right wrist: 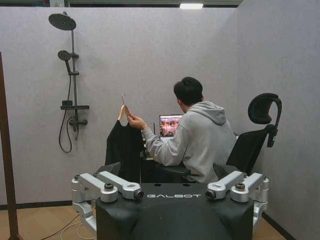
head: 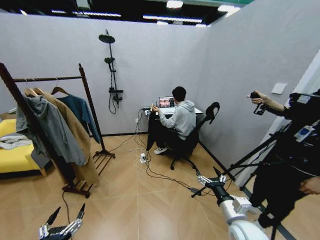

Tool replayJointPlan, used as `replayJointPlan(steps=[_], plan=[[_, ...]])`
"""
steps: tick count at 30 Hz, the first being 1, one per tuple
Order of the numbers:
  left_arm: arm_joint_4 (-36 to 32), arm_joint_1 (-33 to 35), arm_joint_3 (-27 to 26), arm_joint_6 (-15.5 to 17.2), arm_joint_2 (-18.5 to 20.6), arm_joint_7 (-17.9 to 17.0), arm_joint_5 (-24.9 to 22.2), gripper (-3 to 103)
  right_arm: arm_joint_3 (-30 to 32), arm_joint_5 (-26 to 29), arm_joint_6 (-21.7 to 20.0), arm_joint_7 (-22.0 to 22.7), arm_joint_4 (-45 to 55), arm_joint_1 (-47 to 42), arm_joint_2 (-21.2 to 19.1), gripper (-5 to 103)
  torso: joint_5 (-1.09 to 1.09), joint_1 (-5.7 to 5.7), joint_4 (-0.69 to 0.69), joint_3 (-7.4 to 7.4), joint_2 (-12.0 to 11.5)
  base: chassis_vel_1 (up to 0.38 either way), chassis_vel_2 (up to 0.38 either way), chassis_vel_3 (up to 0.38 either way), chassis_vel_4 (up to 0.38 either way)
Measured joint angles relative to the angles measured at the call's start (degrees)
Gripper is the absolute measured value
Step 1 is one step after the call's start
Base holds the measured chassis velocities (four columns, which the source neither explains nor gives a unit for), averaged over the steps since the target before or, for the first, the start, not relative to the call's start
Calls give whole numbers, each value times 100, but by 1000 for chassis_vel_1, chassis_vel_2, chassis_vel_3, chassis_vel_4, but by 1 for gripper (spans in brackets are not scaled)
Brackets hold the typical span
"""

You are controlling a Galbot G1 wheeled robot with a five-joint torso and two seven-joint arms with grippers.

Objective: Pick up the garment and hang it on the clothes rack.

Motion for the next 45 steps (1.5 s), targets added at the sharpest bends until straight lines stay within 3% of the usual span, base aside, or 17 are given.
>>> replayJointPlan(steps=[8, 12, 14, 15, 16, 18, 19, 21, 24, 26, 29, 32, 33, 36, 38, 40, 45], plan=[[0, 0, 0, 0, 0, 1, 0, 100, -2, -1, 28, -41, -76, -14, -9, 100, 10, 2, 1, 1, -1, -317, 327, 318, -323], [0, 0, 1, 0, 1, 1, 0, 100, -13, -5, 37, -51, -92, 4, -13, 100, -4, 0, -1, -1, 1, -387, 362, 405, -354], [-1, 0, 0, 0, 0, 2, 0, 100, -19, -5, 37, -52, -95, 20, -41, 100, 11, 2, 1, 1, 0, -357, 384, 331, -356], [-1, 0, 0, 0, 0, 2, 0, 100, -19, -5, 37, -52, -95, 20, -41, 100, 11, 2, 1, 1, 0, -353, 396, 331, -360], [0, 0, 0, 0, 1, 1, 0, 100, -18, -5, 37, -51, -86, 20, -79, 100, -5, -2, 0, -2, 2, -373, 357, 364, -353], [0, 0, 0, 0, 1, 2, 0, 100, -19, 1, 37, -51, -72, 18, -102, 100, -3, -1, 0, -1, 1, -373, 372, 370, -353], [-2, 0, 0, 0, 0, 2, 0, 100, -22, 8, 31, -51, -60, 17, -123, 100, 11, 0, 1, 1, 0, -341, 372, 344, -372], [0, -1, 0, 0, 1, 1, 0, 100, -24, 12, 28, -50, -19, 6, -130, 100, -6, -2, -1, -2, 2, -355, 343, 352, -362], [-1, 0, 0, 0, 0, 5, 0, 100, -16, 13, 28, -63, -9, -5, -128, 100, 10, -1, 1, 0, 1, -356, 344, 337, -357], [0, 0, 0, 0, 0, 0, 0, 100, 5, 12, 30, -81, 13, -35, -126, 100, -3, -3, 0, -2, 2, -346, 350, 387, -362], [-1, 0, 0, 0, 0, 0, 0, 100, 29, 9, -12, -154, 44, -46, -160, 100, 11, -1, 1, 1, 0, -355, 356, 378, -352], [0, 0, 0, 0, 0, 0, 0, 100, 54, 6, -66, -196, 48, -15, -187, 100, 3, -1, 0, -1, 1, -344, 333, 329, -342], [0, -1, 0, 0, 1, 0, 0, 100, 78, 6, -110, -218, 32, 61, -225, 100, -5, 0, -2, -1, 1, -298, 308, 336, -295], [-1, -1, 0, 0, 0, -1, 0, 100, 90, 92, -286, -227, -186, 389, -385, 100, 10, 9, 1, 3, -4, -199, 228, 210, -159], [-1, -1, 0, 0, 0, 1, 0, 100, 79, 177, -371, -223, -314, 550, -469, 100, -2, 5, -2, 1, -3, -182, 185, 66, -39], [-1, 0, 1, 0, 0, 1, 0, 100, -40, 428, -506, -213, -838, 1235, -801, 100, 10, 3, 1, 2, -3, -50, 47, 1, -36], [-1, 1, 0, 0, -1, 0, 0, 100, -364, 763, -512, -286, -1715, 2337, -1504, 100, 2, -9, 2, -2, 4, 52, -58, -41, 54]])
